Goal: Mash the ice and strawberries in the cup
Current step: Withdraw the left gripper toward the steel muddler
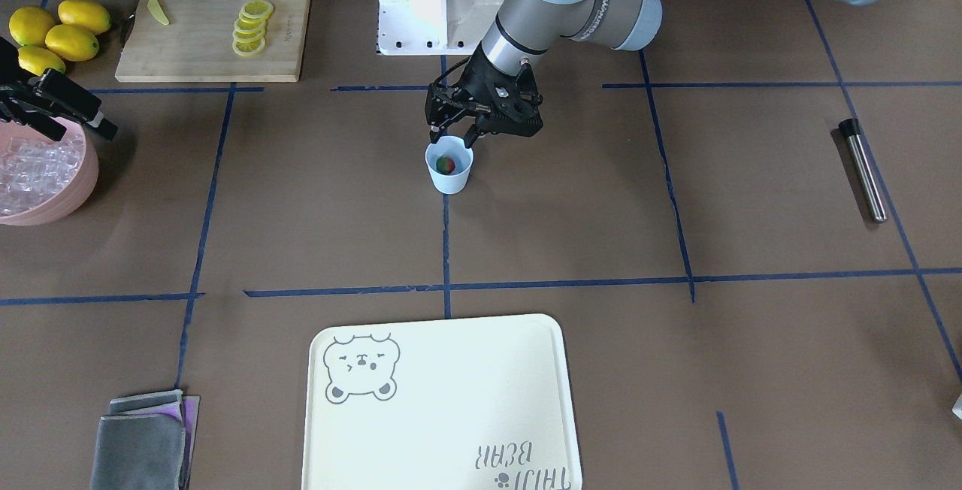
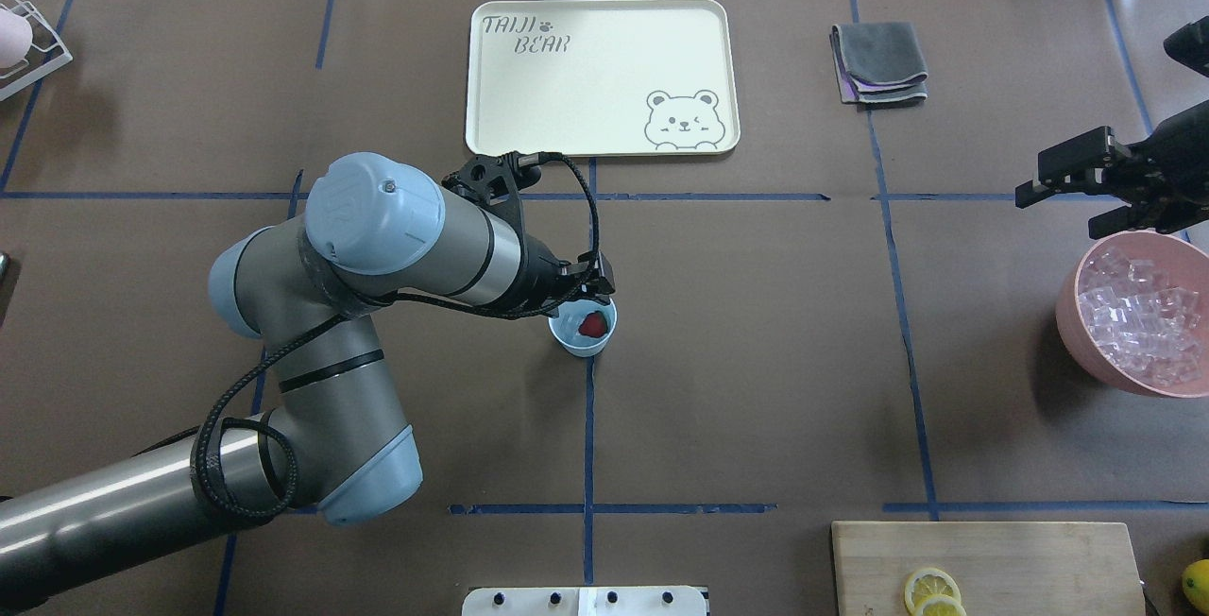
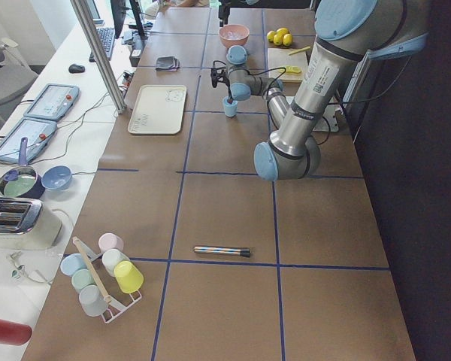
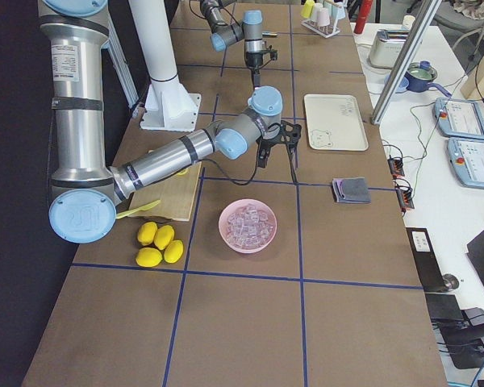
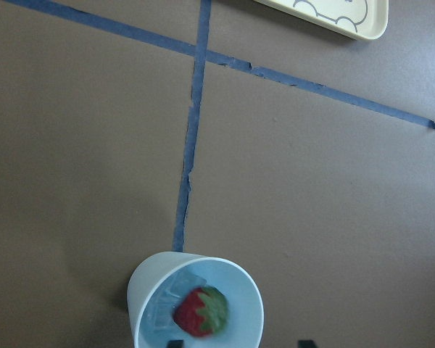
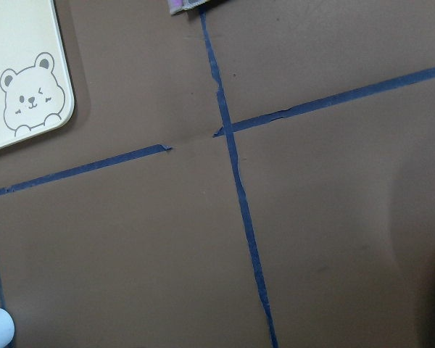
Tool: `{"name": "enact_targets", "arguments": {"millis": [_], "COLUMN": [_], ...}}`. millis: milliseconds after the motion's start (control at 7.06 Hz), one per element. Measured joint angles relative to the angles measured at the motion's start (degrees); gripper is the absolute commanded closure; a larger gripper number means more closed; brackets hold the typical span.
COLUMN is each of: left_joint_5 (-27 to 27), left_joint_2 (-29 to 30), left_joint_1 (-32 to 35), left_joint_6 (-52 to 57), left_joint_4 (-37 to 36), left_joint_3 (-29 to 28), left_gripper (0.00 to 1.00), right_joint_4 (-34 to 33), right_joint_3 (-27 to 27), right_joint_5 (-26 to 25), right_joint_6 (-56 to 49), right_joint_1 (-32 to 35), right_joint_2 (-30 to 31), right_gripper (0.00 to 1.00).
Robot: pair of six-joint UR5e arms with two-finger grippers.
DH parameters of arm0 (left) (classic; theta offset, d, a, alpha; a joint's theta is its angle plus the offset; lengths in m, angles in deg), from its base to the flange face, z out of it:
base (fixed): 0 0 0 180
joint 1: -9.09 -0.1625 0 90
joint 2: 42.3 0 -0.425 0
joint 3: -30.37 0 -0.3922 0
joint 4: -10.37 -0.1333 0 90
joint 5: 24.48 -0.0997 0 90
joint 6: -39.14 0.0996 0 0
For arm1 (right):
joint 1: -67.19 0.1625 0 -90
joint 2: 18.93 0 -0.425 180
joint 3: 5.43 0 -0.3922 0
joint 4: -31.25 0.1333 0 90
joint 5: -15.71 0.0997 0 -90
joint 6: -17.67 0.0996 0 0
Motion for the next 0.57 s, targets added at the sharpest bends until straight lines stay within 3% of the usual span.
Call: {"name": "enact_targets", "arguments": {"millis": [283, 567], "left_joint_5": [-0.69, 0.42], "left_joint_2": [-0.7, -7.8], "left_joint_1": [0.66, 3.64], "left_joint_6": [0.01, 1.36], "left_joint_4": [-0.25, -0.71], "left_joint_3": [1.08, 6.91], "left_gripper": [0.04, 0.04], "right_joint_4": [0.0, -0.25], "right_joint_3": [0.06, -0.15], "right_joint_5": [0.1, 0.26], "right_joint_6": [-0.02, -1.65], "right_joint_1": [0.15, 1.93], "right_joint_2": [0.07, 0.97], "right_gripper": [0.0, 0.0]}}
